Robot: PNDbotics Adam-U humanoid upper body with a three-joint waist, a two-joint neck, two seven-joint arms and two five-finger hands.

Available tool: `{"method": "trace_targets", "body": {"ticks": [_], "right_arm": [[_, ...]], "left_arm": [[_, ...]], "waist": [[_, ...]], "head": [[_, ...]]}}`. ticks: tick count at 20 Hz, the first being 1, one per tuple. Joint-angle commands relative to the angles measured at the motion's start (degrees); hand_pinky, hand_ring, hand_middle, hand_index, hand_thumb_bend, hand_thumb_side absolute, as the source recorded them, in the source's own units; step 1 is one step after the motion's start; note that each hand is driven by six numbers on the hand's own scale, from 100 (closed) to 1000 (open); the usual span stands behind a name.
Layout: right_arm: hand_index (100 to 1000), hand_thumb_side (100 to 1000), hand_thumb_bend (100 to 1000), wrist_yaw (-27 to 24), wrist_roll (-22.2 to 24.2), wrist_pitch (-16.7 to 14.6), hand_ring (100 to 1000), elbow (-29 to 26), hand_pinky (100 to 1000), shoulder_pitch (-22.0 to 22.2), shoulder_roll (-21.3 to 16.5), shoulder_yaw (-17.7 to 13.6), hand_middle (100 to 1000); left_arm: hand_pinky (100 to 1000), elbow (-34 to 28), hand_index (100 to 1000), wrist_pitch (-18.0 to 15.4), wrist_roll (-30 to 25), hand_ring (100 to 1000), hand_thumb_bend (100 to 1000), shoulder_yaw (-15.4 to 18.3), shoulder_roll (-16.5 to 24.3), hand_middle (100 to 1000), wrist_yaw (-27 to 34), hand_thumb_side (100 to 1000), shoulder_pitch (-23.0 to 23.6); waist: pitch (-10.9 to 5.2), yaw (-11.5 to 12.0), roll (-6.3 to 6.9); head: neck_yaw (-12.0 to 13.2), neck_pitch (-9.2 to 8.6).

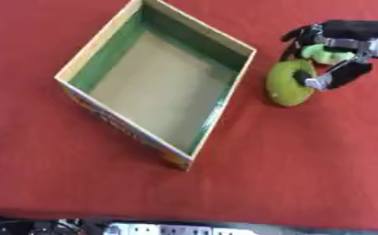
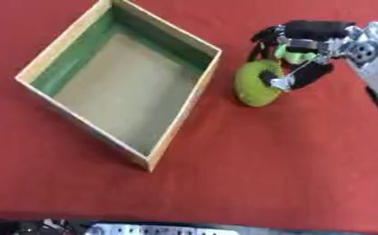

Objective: Pick up objects on the table and place them in the box.

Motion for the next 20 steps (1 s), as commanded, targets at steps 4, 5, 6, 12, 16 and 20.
{"method": "trace_targets", "body": {"ticks": [4,5,6,12,16,20], "right_arm": [[774,236,100,-5.85,1.06,1.56,949,-6.67,874,-0.08,-4.03,-2.16,469],[774,235,100,-6.61,1.12,1.76,948,-7.79,873,0.04,-4.28,-2.65,468],[772,230,100,-7.46,1.13,2.02,945,-8.82,872,0.12,-4.57,-3.13,464],[730,215,100,-12.72,0.71,4.02,915,-13.51,860,0.12,-6.13,-5.7,413],[709,205,100,-15.03,-0.15,5.03,903,-16.0,853,-0.43,-6.56,-6.83,385],[764,235,100,-14.48,0.16,5.88,932,-17.37,861,-1.93,-6.81,-7.31,463]], "left_arm": [[845,-1.13,895,0.13,-0.12,793,159,0.03,0.93,712,0.25,716,-0.38],[845,-1.13,895,0.13,-0.08,793,159,0.07,0.95,712,0.24,715,-0.36],[845,-1.13,895,0.12,-0.04,793,159,0.09,0.96,712,0.24,715,-0.34],[845,-1.13,895,0.19,0.04,793,156,0.1,1.07,712,0.21,715,-0.19],[846,-1.13,895,0.23,0.11,792,155,0.12,1.11,712,0.21,717,-0.07],[846,-1.13,895,0.25,0.05,792,158,0.05,1.17,712,0.21,714,-0.07]], "waist": [[-1.08,-0.35,-0.04],[-1.12,-0.39,-0.04],[-1.16,-0.43,-0.05],[-1.41,-0.68,-0.08],[-1.5,-0.78,-0.1],[-1.65,-0.83,-0.16]], "head": [[0.03,0.33],[0.02,0.33],[0.02,0.33],[0.03,0.33],[-0.05,0.33],[-0.34,0.33]]}}
